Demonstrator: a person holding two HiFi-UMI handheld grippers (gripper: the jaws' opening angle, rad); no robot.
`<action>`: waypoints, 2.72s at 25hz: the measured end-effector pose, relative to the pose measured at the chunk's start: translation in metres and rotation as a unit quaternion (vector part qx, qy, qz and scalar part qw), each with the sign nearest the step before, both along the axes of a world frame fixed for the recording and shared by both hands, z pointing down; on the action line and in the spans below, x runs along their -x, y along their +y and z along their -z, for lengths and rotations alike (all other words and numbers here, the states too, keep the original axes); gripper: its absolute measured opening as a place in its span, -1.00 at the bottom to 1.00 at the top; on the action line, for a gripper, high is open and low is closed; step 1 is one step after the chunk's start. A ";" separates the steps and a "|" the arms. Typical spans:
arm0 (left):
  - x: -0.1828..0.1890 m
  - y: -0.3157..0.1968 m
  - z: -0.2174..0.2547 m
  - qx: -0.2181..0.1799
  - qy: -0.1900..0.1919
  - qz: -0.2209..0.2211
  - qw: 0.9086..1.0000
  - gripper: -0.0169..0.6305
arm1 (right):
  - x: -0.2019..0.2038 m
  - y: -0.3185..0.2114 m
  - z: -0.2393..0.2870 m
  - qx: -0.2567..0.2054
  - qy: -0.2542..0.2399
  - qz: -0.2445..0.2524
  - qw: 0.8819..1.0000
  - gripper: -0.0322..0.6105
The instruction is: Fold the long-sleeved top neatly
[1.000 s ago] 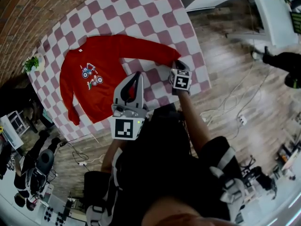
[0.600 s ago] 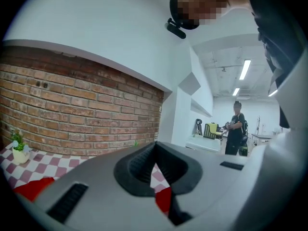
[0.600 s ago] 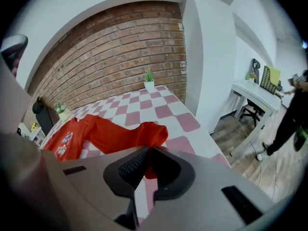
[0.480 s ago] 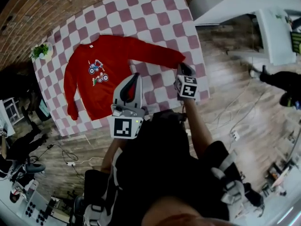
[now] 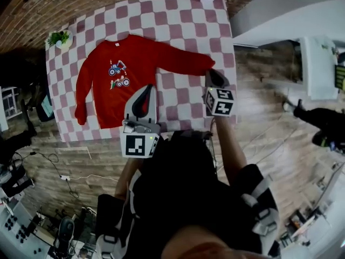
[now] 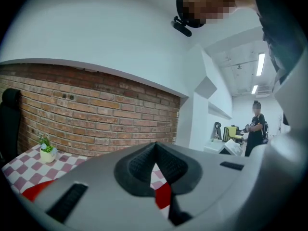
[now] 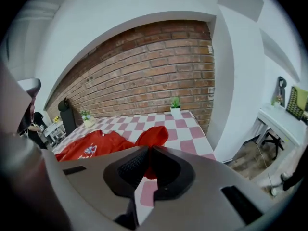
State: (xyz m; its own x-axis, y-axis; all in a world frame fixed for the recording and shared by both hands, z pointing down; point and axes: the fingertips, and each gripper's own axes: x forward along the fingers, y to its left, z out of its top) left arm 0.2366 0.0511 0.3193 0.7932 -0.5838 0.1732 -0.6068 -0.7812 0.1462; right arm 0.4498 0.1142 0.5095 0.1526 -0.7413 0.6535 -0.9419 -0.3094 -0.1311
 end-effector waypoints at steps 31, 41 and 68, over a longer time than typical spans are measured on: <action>0.226 -0.022 0.021 -0.016 0.033 0.117 0.992 -0.93 | 0.198 -0.111 0.129 -0.077 0.111 0.229 0.964 -0.82; 0.289 -0.026 0.013 -0.011 0.038 0.154 0.987 -0.93 | 0.303 -0.132 0.117 -0.060 0.142 0.340 0.928 -0.82; 0.409 -0.045 -0.025 0.019 0.036 0.205 0.978 -0.93 | 0.490 -0.143 -0.109 0.097 0.179 0.484 0.851 -0.82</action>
State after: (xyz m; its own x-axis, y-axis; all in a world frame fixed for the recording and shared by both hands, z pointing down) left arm -0.1729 0.0062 0.3439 0.5047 -0.8496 0.1530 -0.8551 -0.4676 0.2241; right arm -0.0403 -0.0290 0.6181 -0.2525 -0.5165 0.8182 -0.7374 0.6502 0.1829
